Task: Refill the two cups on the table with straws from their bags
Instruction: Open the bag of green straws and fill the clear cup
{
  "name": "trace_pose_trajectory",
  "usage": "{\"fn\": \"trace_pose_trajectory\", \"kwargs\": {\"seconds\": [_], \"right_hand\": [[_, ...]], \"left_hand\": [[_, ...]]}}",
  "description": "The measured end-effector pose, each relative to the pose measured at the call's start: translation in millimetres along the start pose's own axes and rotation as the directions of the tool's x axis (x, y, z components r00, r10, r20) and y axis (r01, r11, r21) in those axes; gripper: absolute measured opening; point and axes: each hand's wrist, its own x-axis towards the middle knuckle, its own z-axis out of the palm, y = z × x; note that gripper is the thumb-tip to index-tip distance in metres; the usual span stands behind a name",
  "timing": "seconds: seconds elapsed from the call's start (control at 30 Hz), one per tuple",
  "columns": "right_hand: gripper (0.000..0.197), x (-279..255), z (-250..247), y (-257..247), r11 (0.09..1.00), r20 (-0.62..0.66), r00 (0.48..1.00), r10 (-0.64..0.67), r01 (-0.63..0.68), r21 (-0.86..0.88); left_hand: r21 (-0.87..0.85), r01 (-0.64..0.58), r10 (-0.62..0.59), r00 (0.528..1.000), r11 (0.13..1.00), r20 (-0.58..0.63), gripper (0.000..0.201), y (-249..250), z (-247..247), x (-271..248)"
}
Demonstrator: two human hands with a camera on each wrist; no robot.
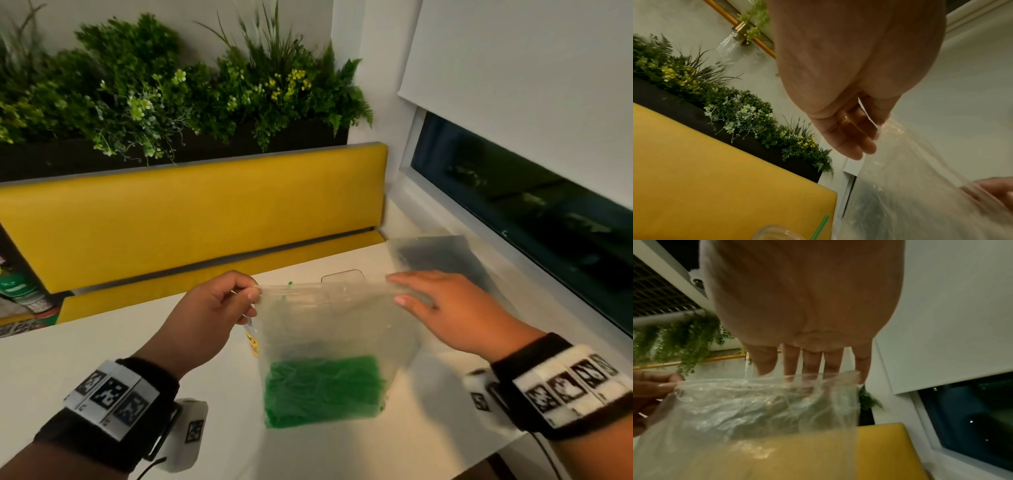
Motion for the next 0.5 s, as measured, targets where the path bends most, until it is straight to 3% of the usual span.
{"fn": "trace_pose_trajectory", "kwargs": {"seconds": [0.07,0.13,0.2,0.27,0.3,0.37,0.5], "right_hand": [[0.028,14.2,5.8,-10.6,1.000,-0.005,1.000,-0.029,0.029,-0.005],[0.016,21.9,10.0,-15.0,0.994,-0.027,0.999,0.027,-0.023,0.108],[0.013,25.1,14.3,-16.6,0.944,-0.005,0.996,0.089,-0.083,0.318],[0.023,26.8,16.4,-19.5,0.871,0.044,0.994,0.098,-0.107,0.479],[0.025,27.8,16.4,-20.3,0.847,0.067,0.993,0.092,-0.114,0.519],[0.022,28.7,15.6,-21.3,0.819,0.097,0.992,0.084,-0.125,0.560],[0.005,29.4,13.5,-19.3,0.789,0.067,0.993,0.098,-0.118,0.603]], "left_hand": [[0.093,-0.015,0.017,1.000,0.996,-0.016,0.016,1.1,0.5,1.0],[0.284,-0.103,0.135,0.986,0.953,-0.095,0.009,4.7,0.6,-0.9],[0.534,-0.292,0.383,0.921,0.793,-0.065,0.021,13.9,6.7,-4.4],[0.679,-0.450,0.533,0.840,0.580,0.101,0.040,25.3,26.9,-9.8],[0.709,-0.493,0.546,0.818,0.505,0.180,0.046,29.7,39.2,-11.2],[0.730,-0.528,0.516,0.810,0.435,0.279,0.049,30.7,60.0,-11.3],[0.745,-0.550,0.549,0.781,0.378,0.298,0.014,15.3,74.8,-7.5]]}}
